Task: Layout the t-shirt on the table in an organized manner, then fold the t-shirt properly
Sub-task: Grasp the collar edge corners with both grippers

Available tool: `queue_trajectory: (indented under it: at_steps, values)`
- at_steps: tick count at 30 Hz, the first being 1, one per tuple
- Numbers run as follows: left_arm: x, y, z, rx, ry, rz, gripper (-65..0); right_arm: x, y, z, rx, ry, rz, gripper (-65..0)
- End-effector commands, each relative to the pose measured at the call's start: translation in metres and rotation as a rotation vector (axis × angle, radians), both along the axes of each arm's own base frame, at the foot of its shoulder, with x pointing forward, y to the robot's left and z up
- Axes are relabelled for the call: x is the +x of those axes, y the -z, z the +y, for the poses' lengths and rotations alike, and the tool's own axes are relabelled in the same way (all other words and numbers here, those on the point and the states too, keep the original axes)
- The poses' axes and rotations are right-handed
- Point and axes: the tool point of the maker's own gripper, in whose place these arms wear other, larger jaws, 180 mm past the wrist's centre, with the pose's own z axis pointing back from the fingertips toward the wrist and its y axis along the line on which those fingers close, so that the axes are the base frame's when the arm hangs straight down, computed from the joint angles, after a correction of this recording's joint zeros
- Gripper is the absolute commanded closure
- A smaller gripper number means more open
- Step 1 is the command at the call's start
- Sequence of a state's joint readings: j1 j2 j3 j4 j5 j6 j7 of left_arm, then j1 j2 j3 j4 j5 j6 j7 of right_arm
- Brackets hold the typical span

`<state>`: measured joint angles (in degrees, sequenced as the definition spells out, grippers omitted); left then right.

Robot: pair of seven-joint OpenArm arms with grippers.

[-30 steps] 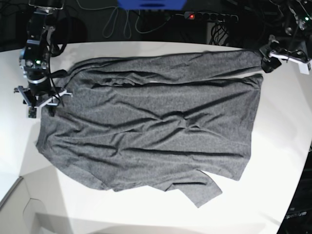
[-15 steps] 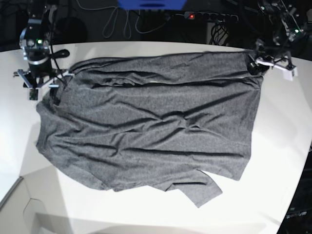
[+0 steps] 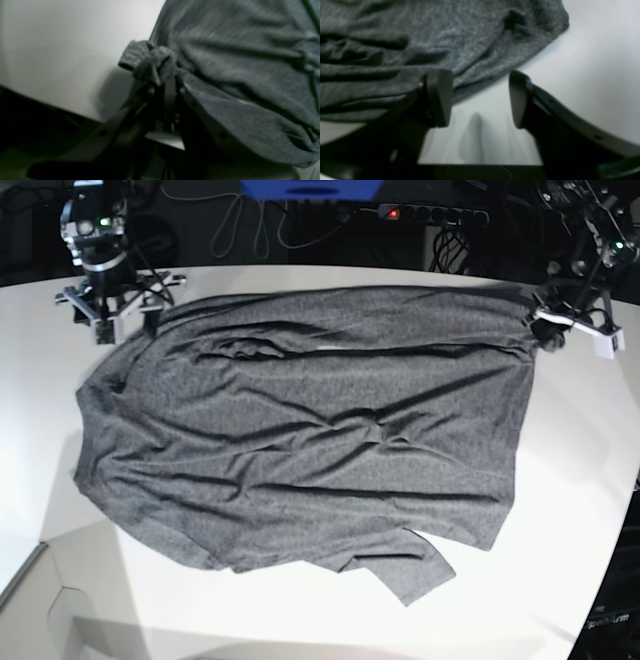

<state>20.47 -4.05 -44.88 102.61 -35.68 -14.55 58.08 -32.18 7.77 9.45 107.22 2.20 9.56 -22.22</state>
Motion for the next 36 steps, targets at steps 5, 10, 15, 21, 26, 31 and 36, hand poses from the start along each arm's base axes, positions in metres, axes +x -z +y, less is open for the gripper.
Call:
queue_trajectory:
  at_steps: [5,10,15,21,26,31,36]
  values:
    - [0.007,-0.013,0.003,0.022,0.008,-0.042,-0.1,-0.003,0.014,0.019,0.037,-0.04,0.023,-42.6]
    - [0.007,-0.012,0.002,0.019,0.006,-0.041,-0.1,-0.012,0.031,0.031,0.06,-0.063,0.072,-42.6]
    - [0.007,-0.012,0.002,0.018,0.005,-0.041,-0.1,-0.014,0.036,0.041,0.076,-0.085,0.085,-42.4]
    - [0.007,-0.012,0.002,0.018,0.005,-0.041,-0.1,-0.017,0.049,0.04,0.079,-0.078,0.116,-25.9]
    - [0.007,-0.012,0.002,0.018,0.005,-0.041,-0.1,-0.017,0.049,0.035,0.073,-0.068,0.115,0.0]
    - [0.008,-0.016,0.002,0.023,0.007,-0.05,-0.1,-0.009,0.021,0.02,0.045,-0.038,0.045,0.0]
    - [0.02,-0.037,-0.006,-0.012,0.025,-0.135,-0.1,0.004,-0.014,0.016,0.021,-0.039,-0.048,0.0]
